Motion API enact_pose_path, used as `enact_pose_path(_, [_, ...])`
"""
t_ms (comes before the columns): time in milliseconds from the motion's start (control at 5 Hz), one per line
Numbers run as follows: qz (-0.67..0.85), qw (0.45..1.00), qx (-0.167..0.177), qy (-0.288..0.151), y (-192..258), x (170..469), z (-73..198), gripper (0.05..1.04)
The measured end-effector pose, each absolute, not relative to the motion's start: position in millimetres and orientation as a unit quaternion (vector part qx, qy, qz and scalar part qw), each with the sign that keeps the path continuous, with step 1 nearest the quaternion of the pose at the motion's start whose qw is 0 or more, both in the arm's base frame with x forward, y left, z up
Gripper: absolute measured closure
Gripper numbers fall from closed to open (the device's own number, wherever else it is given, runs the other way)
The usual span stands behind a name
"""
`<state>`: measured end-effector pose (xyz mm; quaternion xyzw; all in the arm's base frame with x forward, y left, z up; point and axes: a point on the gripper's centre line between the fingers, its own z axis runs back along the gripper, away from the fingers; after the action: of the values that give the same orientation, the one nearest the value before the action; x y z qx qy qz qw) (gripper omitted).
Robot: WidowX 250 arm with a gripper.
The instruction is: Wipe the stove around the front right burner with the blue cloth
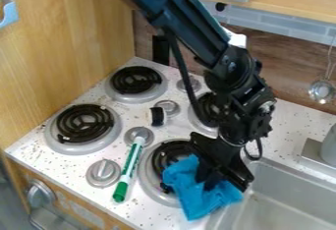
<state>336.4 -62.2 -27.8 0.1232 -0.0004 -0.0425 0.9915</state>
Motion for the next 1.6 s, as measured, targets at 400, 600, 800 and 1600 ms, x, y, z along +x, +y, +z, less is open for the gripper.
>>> enact_pose_path(400, [-0.028,0.992,0.124,-0.007,-63,358,-28,0.983])
enact_pose_path(600, [-0.018,0.992,0.127,-0.015,-61,378,-29,0.983])
enact_pose_path(800, [-0.004,0.992,0.128,-0.017,-55,393,-32,0.983])
enact_pose_path(1600, [-0.008,0.995,0.103,-0.017,-53,376,-31,0.99])
